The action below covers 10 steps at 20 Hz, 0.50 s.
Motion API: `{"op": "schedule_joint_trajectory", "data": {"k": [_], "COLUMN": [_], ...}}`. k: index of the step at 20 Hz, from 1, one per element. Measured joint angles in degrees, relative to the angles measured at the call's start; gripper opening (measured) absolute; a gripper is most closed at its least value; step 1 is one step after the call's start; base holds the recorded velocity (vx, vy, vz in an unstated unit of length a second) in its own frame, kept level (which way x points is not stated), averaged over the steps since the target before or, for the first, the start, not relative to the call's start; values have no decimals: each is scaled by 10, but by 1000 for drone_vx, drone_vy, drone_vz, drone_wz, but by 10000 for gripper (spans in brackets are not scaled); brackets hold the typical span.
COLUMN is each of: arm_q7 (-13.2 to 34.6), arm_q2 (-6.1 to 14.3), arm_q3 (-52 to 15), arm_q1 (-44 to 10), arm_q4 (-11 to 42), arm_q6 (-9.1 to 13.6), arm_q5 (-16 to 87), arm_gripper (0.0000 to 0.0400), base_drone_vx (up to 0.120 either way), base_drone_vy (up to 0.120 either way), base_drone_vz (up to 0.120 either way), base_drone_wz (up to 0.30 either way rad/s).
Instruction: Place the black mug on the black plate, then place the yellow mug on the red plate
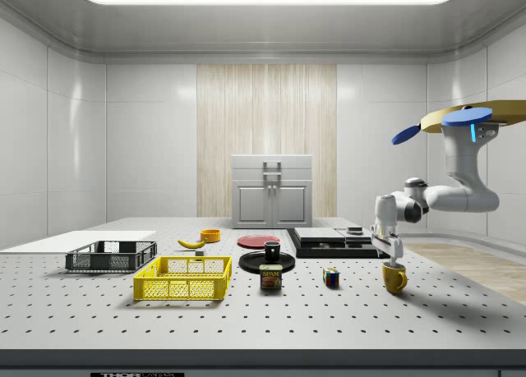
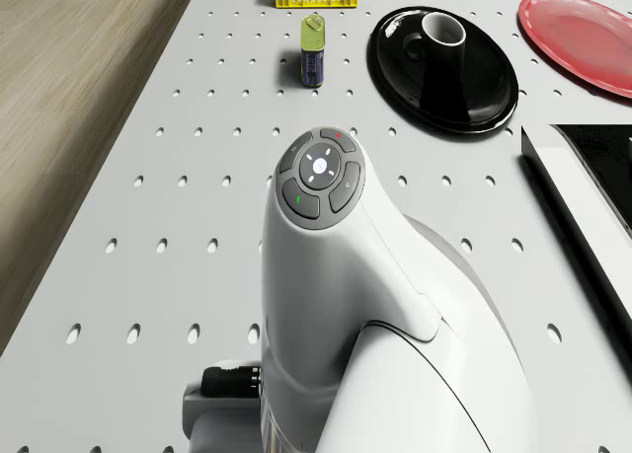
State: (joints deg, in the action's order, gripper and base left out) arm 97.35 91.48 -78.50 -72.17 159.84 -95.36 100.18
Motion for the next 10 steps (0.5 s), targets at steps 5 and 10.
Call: {"op": "schedule_joint_trajectory", "data": {"k": [5,10], "arm_q7": [1,1], "arm_q2": [-1,-2], "arm_q3": [18,33], "arm_q1": [-3,-6], "arm_q4": [-4,-7], "arm_q6": [-6,-11], "arm_q5": [16,32], "arm_gripper": [400,400], "base_drone_vx": [0,0], "base_drone_vy": [0,0], "base_drone_vz": [0,0], "base_drone_wz": [0,0]}}
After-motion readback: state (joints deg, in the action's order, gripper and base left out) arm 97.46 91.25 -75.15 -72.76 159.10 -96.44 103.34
